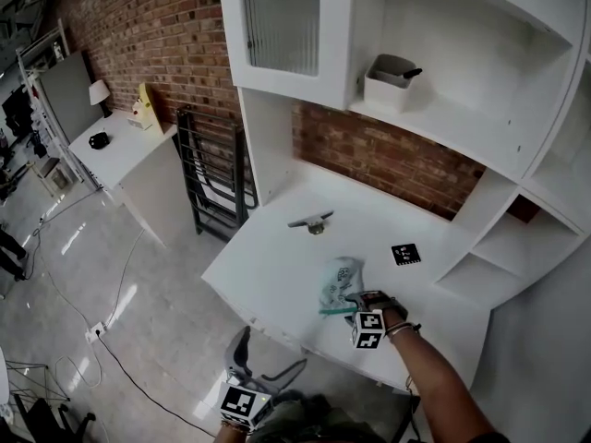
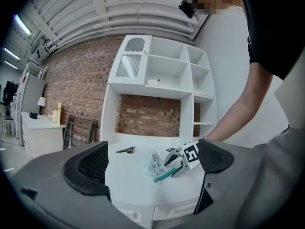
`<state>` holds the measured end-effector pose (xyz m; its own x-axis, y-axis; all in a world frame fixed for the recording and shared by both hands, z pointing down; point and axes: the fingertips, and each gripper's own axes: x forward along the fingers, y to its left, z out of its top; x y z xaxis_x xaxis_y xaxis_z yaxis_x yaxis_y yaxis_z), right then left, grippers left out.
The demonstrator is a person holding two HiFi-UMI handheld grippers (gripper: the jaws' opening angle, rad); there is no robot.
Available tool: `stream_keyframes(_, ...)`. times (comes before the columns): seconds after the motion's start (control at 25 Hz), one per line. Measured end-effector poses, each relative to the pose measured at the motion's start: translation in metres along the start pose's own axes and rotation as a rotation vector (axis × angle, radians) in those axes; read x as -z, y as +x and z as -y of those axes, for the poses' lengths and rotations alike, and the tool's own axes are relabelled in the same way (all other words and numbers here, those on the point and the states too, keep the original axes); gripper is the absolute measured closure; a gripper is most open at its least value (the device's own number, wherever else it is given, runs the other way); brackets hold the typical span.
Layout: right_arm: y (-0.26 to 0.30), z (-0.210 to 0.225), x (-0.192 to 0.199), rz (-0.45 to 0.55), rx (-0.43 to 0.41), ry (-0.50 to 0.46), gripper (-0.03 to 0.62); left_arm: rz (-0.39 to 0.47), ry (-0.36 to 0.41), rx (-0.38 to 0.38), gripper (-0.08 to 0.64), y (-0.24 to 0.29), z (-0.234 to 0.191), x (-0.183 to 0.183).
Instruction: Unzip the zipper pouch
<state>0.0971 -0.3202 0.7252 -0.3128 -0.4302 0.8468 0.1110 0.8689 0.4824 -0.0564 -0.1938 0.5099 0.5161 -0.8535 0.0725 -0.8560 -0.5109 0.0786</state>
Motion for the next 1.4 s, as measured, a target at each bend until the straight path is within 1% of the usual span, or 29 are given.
stream_keyframes(0.12, 0.012, 0.001, 0.001, -0.015, -0.047, 0.004, 0.374, -0.025, 0.023, 0.004, -0.009, 0.001, -0.011, 0.007)
stream_keyframes(0.2, 0.017, -0.001, 0.003, -0.024, -0.094, -0.007, 0.404, -0.041, 0.035, 0.003, -0.009, 0.002, -0.018, 0.012)
stream_keyframes(0.32, 0.016, -0.01, 0.001, -0.01, -0.177, -0.023, 0.497, -0.031, 0.002, -0.013, -0.009, 0.009, -0.025, 0.01)
stream_keyframes(0.36, 0.016, -0.012, 0.001, -0.006, -0.194, -0.02, 0.511, -0.029, -0.002, -0.011, -0.009, 0.011, -0.026, 0.01)
stream_keyframes(0.48, 0.017, -0.016, 0.0, 0.007, -0.227, -0.005, 0.555, -0.037, 0.023, 0.009, -0.009, 0.018, -0.028, 0.014)
stream_keyframes(0.64, 0.016, -0.015, 0.0, 0.014, -0.246, 0.014, 0.566, -0.027, 0.007, 0.025, -0.009, 0.028, -0.026, 0.01)
stream_keyframes(0.8, 0.017, -0.013, -0.001, 0.011, -0.236, 0.02, 0.56, -0.054, 0.049, 0.057, -0.009, 0.033, -0.022, 0.017)
stream_keyframes(0.92, 0.01, -0.008, -0.008, 0.04, -0.242, 0.062, 0.56, -0.062, 0.057, 0.083, -0.009, 0.036, -0.016, 0.019)
stream_keyframes(1.0, 0.0, -0.004, -0.018, 0.064, -0.283, 0.096, 0.56, -0.082, 0.086, 0.113, -0.009, 0.037, -0.013, 0.023)
stream_keyframes(1.12, -0.024, 0.001, -0.032, 0.09, -0.384, 0.126, 0.56, -0.101, 0.119, 0.16, -0.009, 0.04, -0.006, 0.026)
stream_keyframes(1.24, -0.059, 0.009, -0.053, 0.135, -0.492, 0.175, 0.561, -0.122, 0.154, 0.217, -0.009, 0.043, 0.002, 0.028)
stream_keyframes(1.32, -0.085, 0.016, -0.066, 0.176, -0.547, 0.19, 0.561, -0.132, 0.178, 0.251, -0.009, 0.045, 0.006, 0.027)
stream_keyframes(1.4, -0.113, 0.022, -0.079, 0.225, -0.59, 0.203, 0.561, -0.119, 0.186, 0.274, -0.009, 0.046, 0.01, 0.021)
